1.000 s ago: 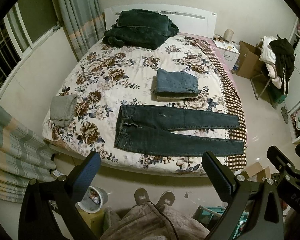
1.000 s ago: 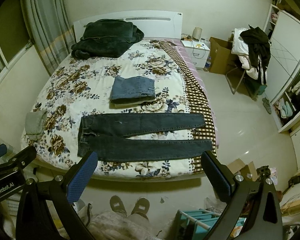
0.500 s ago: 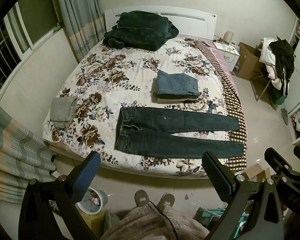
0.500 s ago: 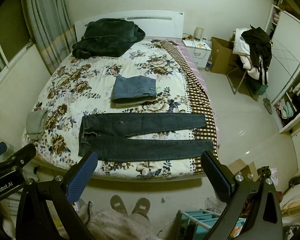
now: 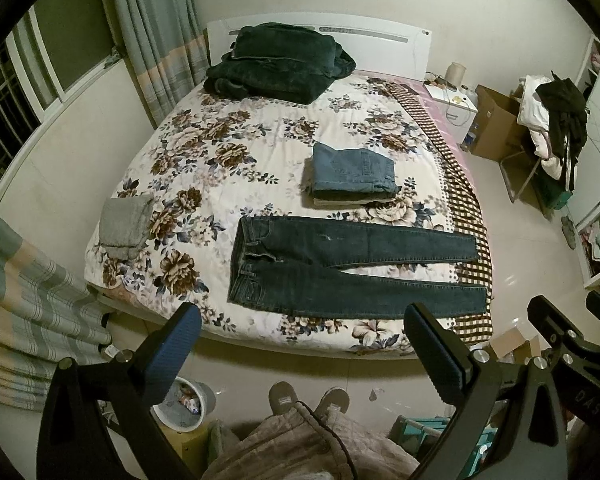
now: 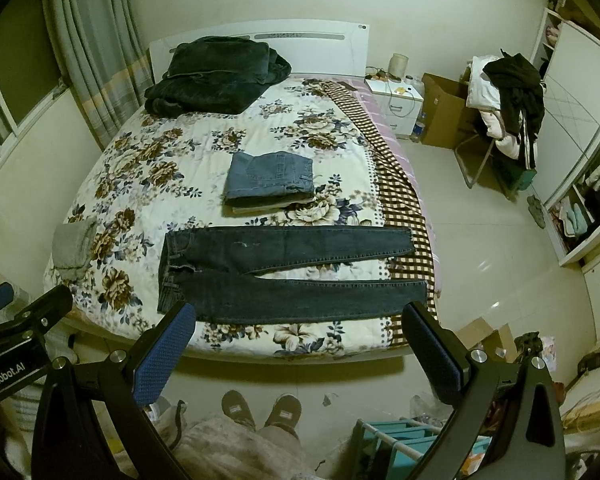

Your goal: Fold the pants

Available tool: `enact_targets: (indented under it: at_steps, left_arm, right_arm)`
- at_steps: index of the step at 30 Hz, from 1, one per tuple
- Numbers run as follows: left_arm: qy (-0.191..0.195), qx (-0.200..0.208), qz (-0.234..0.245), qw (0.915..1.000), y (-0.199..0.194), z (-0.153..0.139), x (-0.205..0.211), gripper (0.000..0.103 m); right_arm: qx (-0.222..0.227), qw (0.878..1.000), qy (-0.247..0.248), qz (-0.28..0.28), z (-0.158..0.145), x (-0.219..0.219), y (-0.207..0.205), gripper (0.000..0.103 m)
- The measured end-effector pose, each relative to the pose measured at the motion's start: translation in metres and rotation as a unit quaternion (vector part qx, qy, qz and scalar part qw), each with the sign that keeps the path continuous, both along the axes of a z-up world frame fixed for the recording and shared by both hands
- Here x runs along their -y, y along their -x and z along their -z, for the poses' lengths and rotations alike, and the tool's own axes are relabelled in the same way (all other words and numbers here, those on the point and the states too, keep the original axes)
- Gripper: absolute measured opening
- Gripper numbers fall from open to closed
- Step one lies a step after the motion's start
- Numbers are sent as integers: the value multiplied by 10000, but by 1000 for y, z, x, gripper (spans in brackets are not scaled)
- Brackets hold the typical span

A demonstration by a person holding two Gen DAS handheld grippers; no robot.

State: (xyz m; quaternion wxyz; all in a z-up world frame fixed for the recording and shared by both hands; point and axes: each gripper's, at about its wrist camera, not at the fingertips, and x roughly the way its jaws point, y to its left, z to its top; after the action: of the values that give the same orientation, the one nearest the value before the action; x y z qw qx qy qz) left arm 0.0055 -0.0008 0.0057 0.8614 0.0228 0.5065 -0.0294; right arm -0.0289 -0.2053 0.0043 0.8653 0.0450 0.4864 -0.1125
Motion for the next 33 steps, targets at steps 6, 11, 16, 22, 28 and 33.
enact_targets:
  at_steps: [6,11,16,22,28,33]
  left_arm:
    - [1,18,-8,10000,1,0,0,103]
    - [15,11,-9,10000,1,1,-1,103]
    - [8,11,-20,10000,1,0,0,103]
    - [15,15,-24,10000,2,1,-1,103]
    - [-63,129,-167,9998,-16,-11,-6,103]
    - [-132,313,-706,9969,-71,-6,-3,103]
  right_arm:
    - [2,10000,-5,-15,1,2,0,103]
    - [1,10000,0,-16,0,0,0,103]
    - [-8,10000,-15,-28,-2,-14,-4,103]
    - [-44,10000,-75,-48,-3,-24,-8,103]
    - [-94,9998,-155,45,12,-9,-15,103]
    - [-114,9989,-216,397,52,38,-41,103]
